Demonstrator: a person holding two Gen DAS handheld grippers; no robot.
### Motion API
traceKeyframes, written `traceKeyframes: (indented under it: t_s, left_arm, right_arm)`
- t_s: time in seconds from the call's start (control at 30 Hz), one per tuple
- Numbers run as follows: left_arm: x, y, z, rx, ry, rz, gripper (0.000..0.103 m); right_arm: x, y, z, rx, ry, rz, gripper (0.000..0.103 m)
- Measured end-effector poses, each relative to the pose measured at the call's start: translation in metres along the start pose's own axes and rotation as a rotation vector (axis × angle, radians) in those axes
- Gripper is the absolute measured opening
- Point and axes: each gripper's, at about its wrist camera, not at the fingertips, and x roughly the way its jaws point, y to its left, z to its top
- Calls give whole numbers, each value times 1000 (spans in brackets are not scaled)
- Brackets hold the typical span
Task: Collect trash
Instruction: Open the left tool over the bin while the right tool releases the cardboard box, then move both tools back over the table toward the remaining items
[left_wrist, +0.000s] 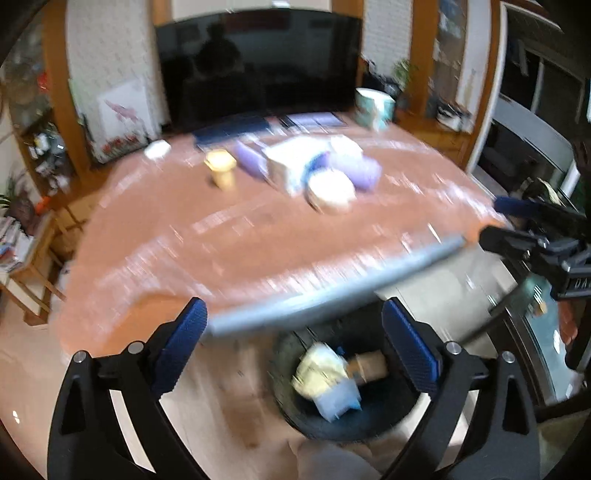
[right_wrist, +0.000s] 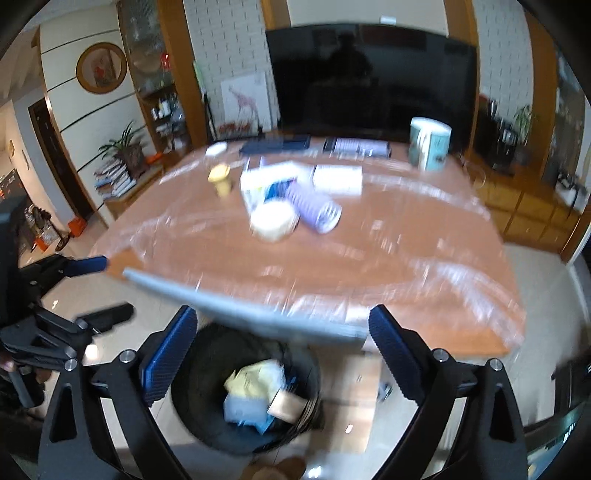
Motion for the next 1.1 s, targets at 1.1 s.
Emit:
traceKeyframes:
  t_s: [1.1]
  left_arm:
    - [153,89,118,-32,99,12,97]
  right_arm:
    - [166,-30,97,15,212,27,70]
